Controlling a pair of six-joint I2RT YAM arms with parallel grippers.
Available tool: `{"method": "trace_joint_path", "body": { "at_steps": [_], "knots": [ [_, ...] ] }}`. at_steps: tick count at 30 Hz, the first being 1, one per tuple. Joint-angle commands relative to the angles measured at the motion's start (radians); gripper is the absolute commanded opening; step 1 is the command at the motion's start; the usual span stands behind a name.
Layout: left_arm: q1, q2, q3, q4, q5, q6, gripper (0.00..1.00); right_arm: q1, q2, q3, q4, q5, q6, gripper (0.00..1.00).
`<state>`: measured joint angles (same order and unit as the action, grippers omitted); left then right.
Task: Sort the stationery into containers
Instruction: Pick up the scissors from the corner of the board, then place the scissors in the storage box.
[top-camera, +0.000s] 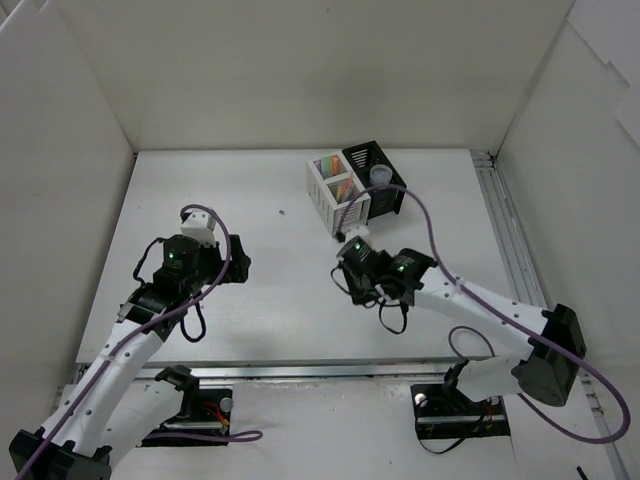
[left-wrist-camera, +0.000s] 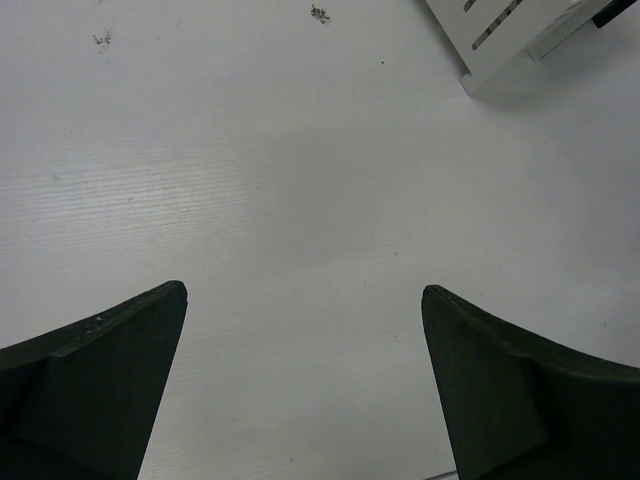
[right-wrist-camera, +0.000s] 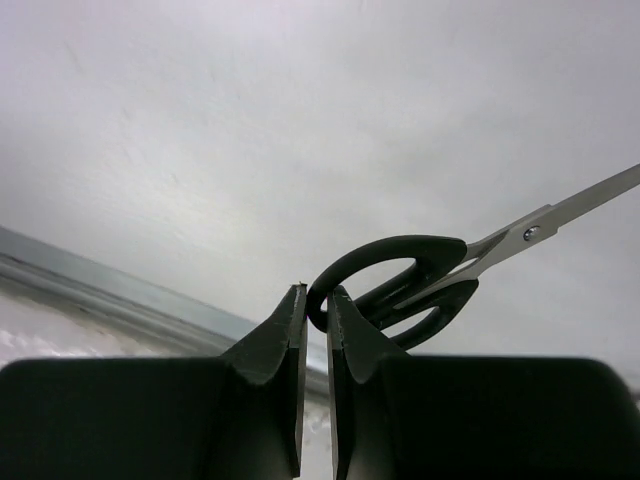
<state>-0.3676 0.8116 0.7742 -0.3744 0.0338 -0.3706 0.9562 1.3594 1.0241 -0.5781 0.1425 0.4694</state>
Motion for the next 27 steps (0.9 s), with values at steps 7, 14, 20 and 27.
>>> {"method": "trace_joint_path", "body": {
  "at_steps": [7, 14, 20, 27],
  "knots": [
    [-0.007, 0.015, 0.091, 0.011, -0.029, 0.009, 0.99, -0.381, -0.051, 0.247, 0.337, -0.27, -0.103, 0.0],
    [-0.007, 0.015, 0.122, -0.014, -0.077, 0.013, 1.0, -0.637, 0.153, 0.434, 0.749, -0.728, 0.195, 0.0],
    [-0.007, 0.024, 0.138, -0.014, -0.077, 0.013, 0.99, -0.732, 0.358, 0.537, 1.143, -0.83, 0.525, 0.0],
    [-0.007, 0.061, 0.155, -0.029, -0.083, -0.002, 0.99, -0.774, 0.611, 0.679, 1.29, -0.798, 0.69, 0.0]
  ]
}}
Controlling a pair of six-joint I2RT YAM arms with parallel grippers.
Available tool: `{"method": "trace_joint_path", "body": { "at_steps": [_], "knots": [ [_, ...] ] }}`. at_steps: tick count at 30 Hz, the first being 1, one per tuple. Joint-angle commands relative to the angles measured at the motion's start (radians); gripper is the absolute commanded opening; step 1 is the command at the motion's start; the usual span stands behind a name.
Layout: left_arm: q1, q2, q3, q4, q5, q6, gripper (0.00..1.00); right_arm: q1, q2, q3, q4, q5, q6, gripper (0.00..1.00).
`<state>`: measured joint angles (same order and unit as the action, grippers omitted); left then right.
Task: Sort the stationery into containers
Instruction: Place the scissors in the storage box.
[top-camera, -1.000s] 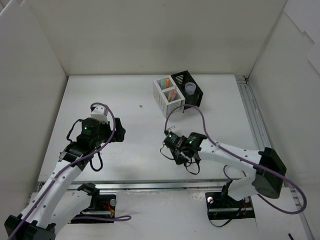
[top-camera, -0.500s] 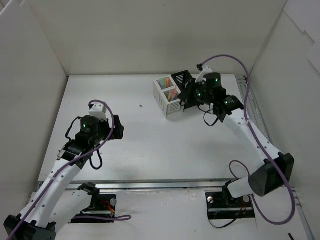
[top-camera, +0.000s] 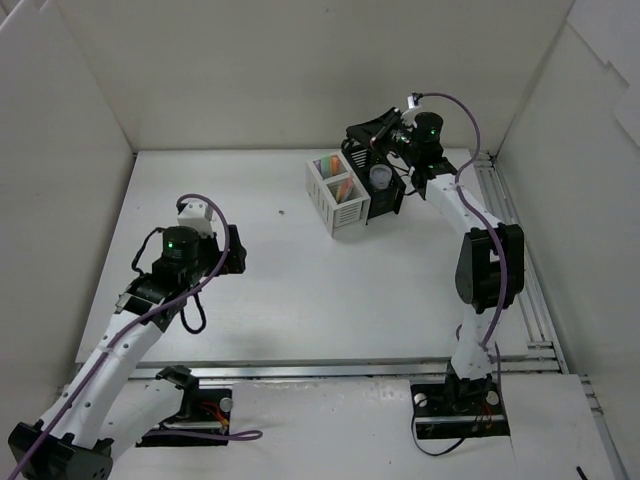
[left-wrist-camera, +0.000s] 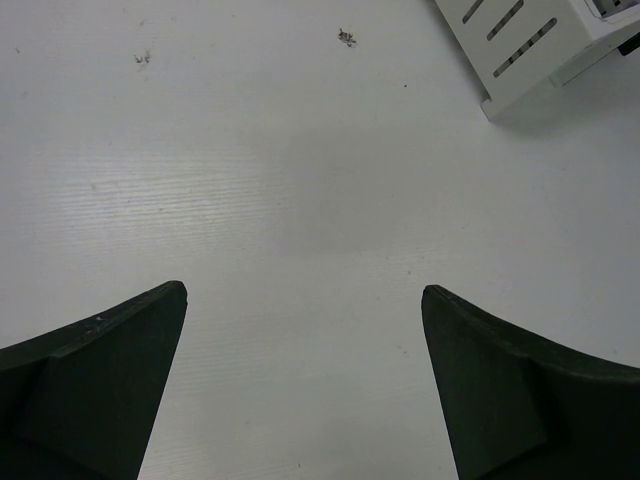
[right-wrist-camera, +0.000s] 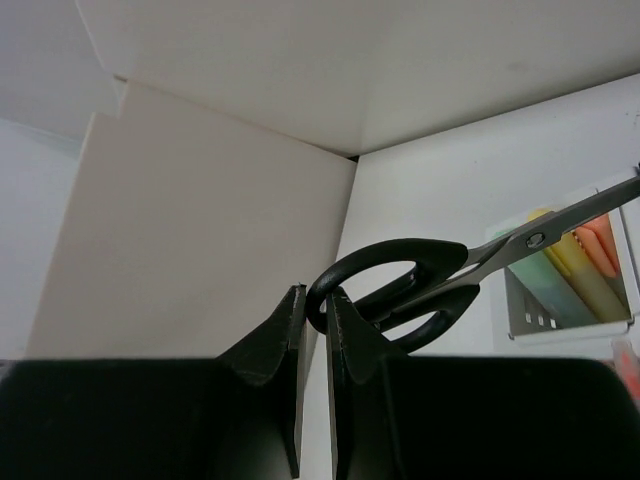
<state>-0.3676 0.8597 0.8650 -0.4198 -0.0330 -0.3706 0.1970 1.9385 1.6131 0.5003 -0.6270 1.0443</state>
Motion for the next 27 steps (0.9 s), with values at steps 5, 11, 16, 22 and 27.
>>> {"method": "trace_joint_path", "body": {
  "at_steps": [5, 11, 16, 22, 27],
  "knots": [
    [-0.007, 0.012, 0.066, -0.005, -0.03, -0.013, 0.99, -0.053, 0.135, 0.127, 0.302, -0.048, 0.25, 0.0],
    [-0.007, 0.022, 0.081, -0.014, -0.041, -0.014, 1.0, -0.068, 0.122, 0.007, 0.34, 0.016, 0.267, 0.0],
    [-0.007, 0.047, 0.089, -0.025, -0.034, -0.028, 0.99, -0.083, 0.16, 0.002, 0.35, 0.035, 0.301, 0.0],
    [-0.007, 0.053, 0.108, -0.043, -0.047, -0.037, 1.0, -0.093, 0.206, 0.016, 0.35, 0.024, 0.304, 0.31],
    [-0.007, 0.05, 0.109, -0.047, -0.045, -0.044, 0.99, -0.105, 0.183, 0.008, 0.348, 0.004, 0.272, 0.61]
  ]
}}
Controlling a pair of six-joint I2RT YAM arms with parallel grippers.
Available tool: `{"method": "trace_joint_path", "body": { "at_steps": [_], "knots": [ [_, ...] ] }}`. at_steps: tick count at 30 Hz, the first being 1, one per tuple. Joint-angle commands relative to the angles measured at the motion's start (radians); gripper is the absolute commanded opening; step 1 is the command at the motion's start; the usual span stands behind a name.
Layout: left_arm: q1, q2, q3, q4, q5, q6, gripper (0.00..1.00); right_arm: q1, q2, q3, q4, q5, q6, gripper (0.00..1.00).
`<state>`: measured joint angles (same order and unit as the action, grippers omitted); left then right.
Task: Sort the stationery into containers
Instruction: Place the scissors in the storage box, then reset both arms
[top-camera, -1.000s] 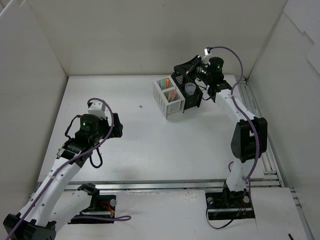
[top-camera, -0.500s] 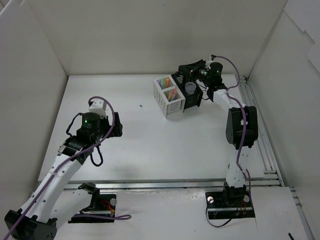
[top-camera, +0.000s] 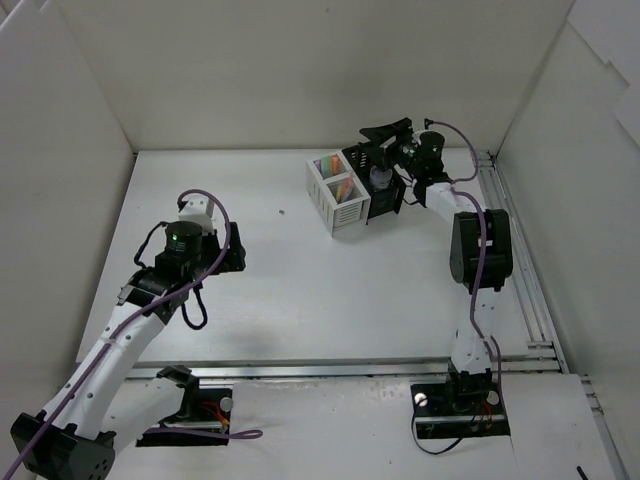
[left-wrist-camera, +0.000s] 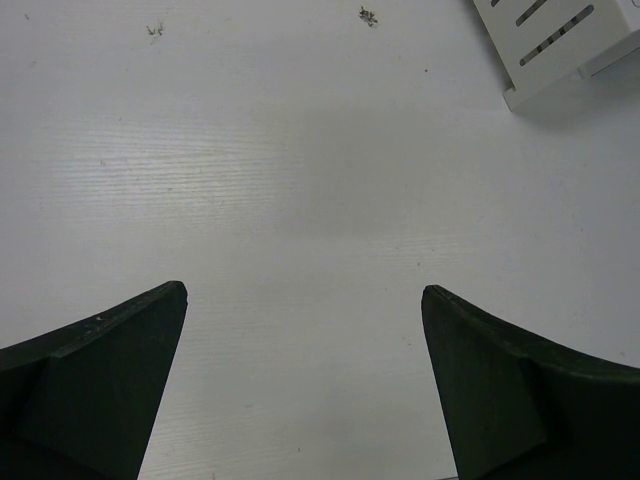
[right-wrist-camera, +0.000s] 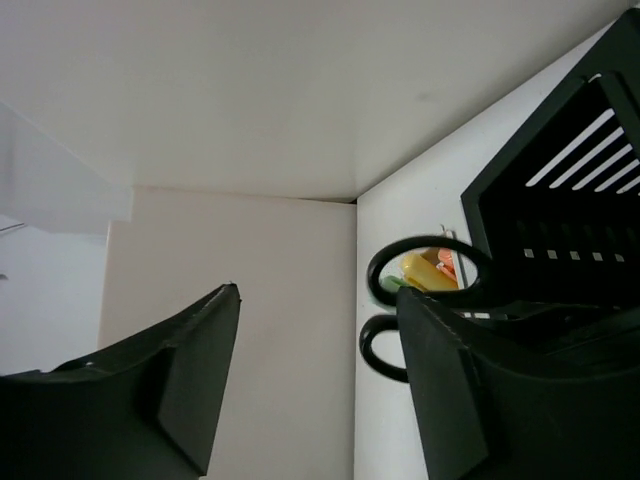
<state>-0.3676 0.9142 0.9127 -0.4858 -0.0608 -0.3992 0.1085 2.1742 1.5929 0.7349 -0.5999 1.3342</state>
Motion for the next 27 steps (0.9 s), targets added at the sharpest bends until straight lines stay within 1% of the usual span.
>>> {"method": "trace_joint_path", "body": {
  "at_steps": [1, 3, 4, 5, 8, 11, 12, 13, 14, 16, 17, 18, 19, 20, 21, 22, 23, 24, 25, 27],
  "knots": [
    [-0.007, -0.005, 0.061, 0.019, -0.017, -0.016, 0.99, -0.015, -0.071, 0.026, 0.112, -0.026, -0.026, 0.63],
    [-0.007, -0.009, 0.063, 0.016, -0.016, -0.02, 0.99, -0.02, -0.093, 0.019, 0.112, -0.034, -0.067, 0.67],
    [-0.007, -0.011, 0.063, 0.016, -0.014, -0.018, 0.99, -0.023, -0.118, 0.019, 0.107, -0.037, -0.082, 0.77],
    [-0.007, -0.014, 0.063, 0.015, -0.016, -0.018, 1.0, -0.021, -0.132, 0.019, 0.091, -0.041, -0.096, 0.98],
    [-0.007, -0.028, 0.066, 0.012, -0.011, -0.021, 1.0, -0.026, -0.185, 0.015, 0.025, -0.035, -0.16, 0.98],
    [-0.007, -0.05, 0.061, 0.007, -0.013, -0.026, 1.0, -0.027, -0.264, -0.01, -0.096, 0.006, -0.281, 0.98],
    [-0.007, -0.063, 0.058, 0.007, -0.014, -0.029, 1.0, -0.029, -0.286, -0.03, -0.139, 0.026, -0.364, 0.98],
    [-0.007, -0.069, 0.057, 0.009, -0.016, -0.03, 1.0, -0.027, -0.342, -0.042, -0.184, 0.058, -0.412, 0.98],
    [-0.007, -0.077, 0.054, 0.004, -0.025, -0.033, 0.99, -0.023, -0.375, -0.066, -0.28, 0.13, -0.52, 0.98],
    [-0.007, -0.093, 0.043, 0.0, -0.052, -0.049, 0.99, -0.013, -0.462, -0.088, -0.385, 0.214, -0.634, 0.98],
    [-0.007, -0.104, 0.037, -0.005, -0.063, -0.055, 1.0, -0.007, -0.494, -0.127, -0.476, 0.294, -0.72, 0.98],
    [-0.007, -0.109, 0.034, -0.008, -0.076, -0.062, 1.0, -0.007, -0.525, -0.164, -0.5, 0.32, -0.736, 0.98],
    [-0.007, -0.113, 0.031, -0.011, -0.1, -0.075, 0.99, -0.019, -0.594, -0.212, -0.488, 0.34, -0.745, 0.98],
    [-0.007, -0.129, 0.022, -0.014, -0.109, -0.078, 0.99, -0.03, -0.634, -0.338, -0.465, 0.341, -0.731, 0.98],
    [-0.007, -0.133, 0.017, -0.014, -0.122, -0.081, 0.99, -0.042, -0.675, -0.417, -0.433, 0.347, -0.716, 0.98],
    [-0.007, -0.155, 0.003, -0.02, -0.154, -0.095, 0.99, -0.062, -0.771, -0.55, -0.386, 0.382, -0.699, 0.98],
    [-0.007, -0.166, -0.008, -0.017, -0.163, -0.098, 0.99, -0.069, -0.822, -0.603, -0.391, 0.415, -0.702, 0.98],
    [-0.007, -0.176, -0.02, -0.01, -0.177, -0.099, 1.0, -0.069, -0.917, -0.647, -0.417, 0.461, -0.717, 0.98],
    [-0.007, -0.189, -0.034, -0.001, -0.183, -0.101, 1.0, -0.066, -0.96, -0.677, -0.525, 0.548, -0.73, 0.98],
    [-0.007, -0.215, -0.072, 0.019, -0.206, -0.107, 0.99, -0.056, -1.033, -0.727, -0.632, 0.636, -0.739, 0.98]
  ]
}}
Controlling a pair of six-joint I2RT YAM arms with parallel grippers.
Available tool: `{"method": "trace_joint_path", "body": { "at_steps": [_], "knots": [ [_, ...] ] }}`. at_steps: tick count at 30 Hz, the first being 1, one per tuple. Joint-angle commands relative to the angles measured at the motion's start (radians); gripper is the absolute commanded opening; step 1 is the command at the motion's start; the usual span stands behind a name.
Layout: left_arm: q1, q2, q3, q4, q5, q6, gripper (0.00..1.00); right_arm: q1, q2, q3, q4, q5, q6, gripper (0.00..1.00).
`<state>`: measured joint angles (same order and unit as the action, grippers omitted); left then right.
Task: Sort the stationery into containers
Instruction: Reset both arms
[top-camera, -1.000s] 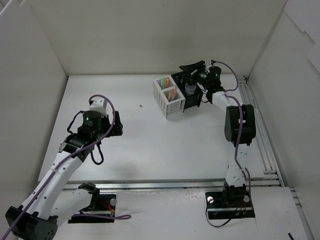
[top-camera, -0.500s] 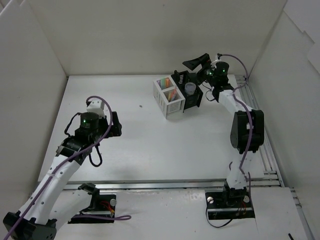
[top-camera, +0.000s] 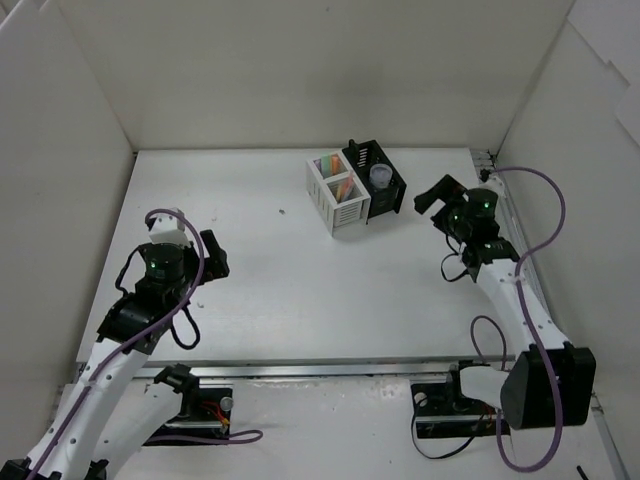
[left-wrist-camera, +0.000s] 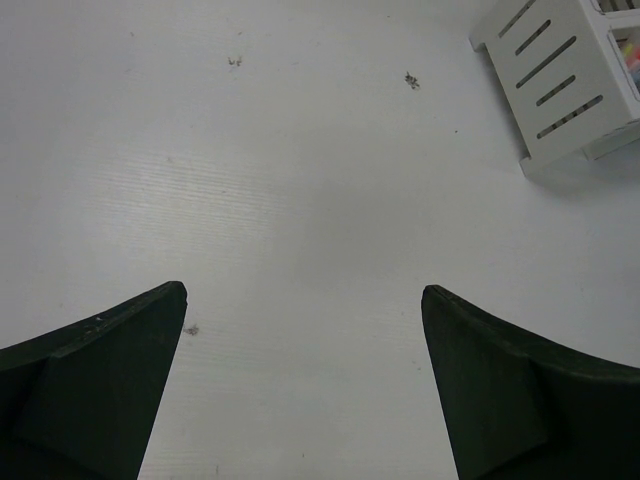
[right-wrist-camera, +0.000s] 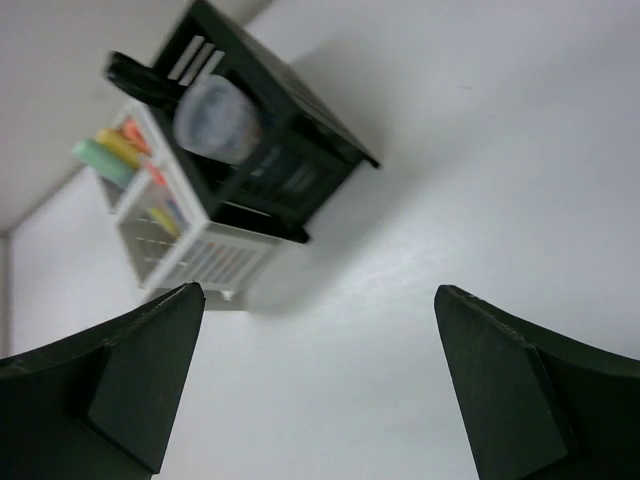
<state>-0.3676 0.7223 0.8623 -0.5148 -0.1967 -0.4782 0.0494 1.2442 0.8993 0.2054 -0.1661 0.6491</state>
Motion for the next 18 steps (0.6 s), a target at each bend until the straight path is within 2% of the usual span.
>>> {"method": "trace_joint_path", "body": {
  "at_steps": [1, 4, 10, 18],
  "knots": [
    [-0.007, -0.027, -0.031, 0.061, -0.082, -0.03, 0.99, 0.004, -0.168, -0.054, -0.148, 0.25, -0.06, 0.98],
    [-0.007, -0.031, -0.042, 0.068, -0.095, -0.023, 1.0, 0.006, -0.308, -0.161, -0.182, 0.322, -0.069, 0.98],
    [-0.007, -0.043, -0.046, 0.071, -0.104, -0.03, 1.0, 0.004, -0.478, -0.212, -0.27, 0.396, -0.108, 0.98],
    [-0.007, -0.046, -0.055, 0.068, -0.109, -0.034, 0.99, 0.006, -0.473, -0.22, -0.285, 0.398, -0.114, 0.98]
  ]
}}
